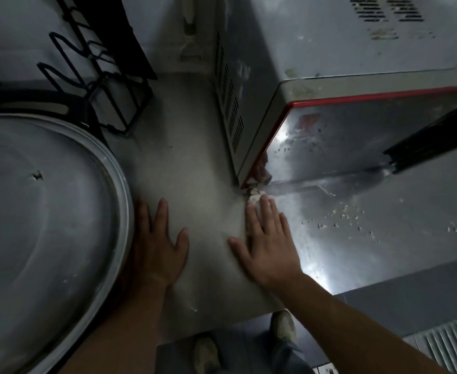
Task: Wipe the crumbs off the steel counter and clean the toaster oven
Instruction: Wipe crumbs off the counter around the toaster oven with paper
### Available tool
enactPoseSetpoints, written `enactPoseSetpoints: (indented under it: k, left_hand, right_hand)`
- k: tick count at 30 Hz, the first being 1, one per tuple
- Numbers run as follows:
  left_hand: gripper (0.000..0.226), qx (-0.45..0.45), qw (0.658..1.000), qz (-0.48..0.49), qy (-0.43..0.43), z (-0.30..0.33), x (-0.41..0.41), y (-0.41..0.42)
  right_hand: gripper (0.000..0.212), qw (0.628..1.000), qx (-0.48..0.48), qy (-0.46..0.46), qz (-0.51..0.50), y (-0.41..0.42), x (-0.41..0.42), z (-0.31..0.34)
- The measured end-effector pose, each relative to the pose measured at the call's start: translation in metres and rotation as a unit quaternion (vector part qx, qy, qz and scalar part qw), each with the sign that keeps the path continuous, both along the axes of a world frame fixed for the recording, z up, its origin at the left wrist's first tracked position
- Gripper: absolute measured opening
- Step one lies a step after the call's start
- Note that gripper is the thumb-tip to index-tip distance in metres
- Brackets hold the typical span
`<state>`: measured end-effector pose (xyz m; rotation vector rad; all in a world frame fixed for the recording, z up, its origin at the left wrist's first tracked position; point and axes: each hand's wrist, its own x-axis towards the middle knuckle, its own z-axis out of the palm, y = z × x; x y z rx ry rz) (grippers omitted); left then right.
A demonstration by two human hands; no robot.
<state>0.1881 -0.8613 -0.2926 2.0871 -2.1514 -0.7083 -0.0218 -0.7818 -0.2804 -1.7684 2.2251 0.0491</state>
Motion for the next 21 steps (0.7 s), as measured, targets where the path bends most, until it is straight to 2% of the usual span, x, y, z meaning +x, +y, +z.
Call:
enactPoseSetpoints:
  k: [4, 10, 16, 21]
  left_hand:
    - [0.075, 0.010, 1.000, 0.002, -0.005, 0.006, -0.002, 0.000]
    - [0.076, 0.004, 1.000, -0.001, -0.016, 0.006, -0.003, 0.000]
    - [0.075, -0.013, 1.000, -0.003, -0.010, 0.005, -0.002, 0.002]
    - [0.074, -0.020, 0.999, -0.016, -0.039, 0.000, -0.001, 0.001]
  right_hand:
    - [0.086, 1.000, -0.001, -0.013, 0.016, -0.001, -0.004, -0.001]
    - [0.088, 0.998, 0.021, -0.044, 0.042, -0.051, 0.015, 0.000]
    - [0.079, 0.993, 0.007, 0.003, 0.119, -0.041, -0.023, 0.000]
    - [0.079, 0.999, -0.008, 0.034, 0.023, -0.019, -0.101, -0.005]
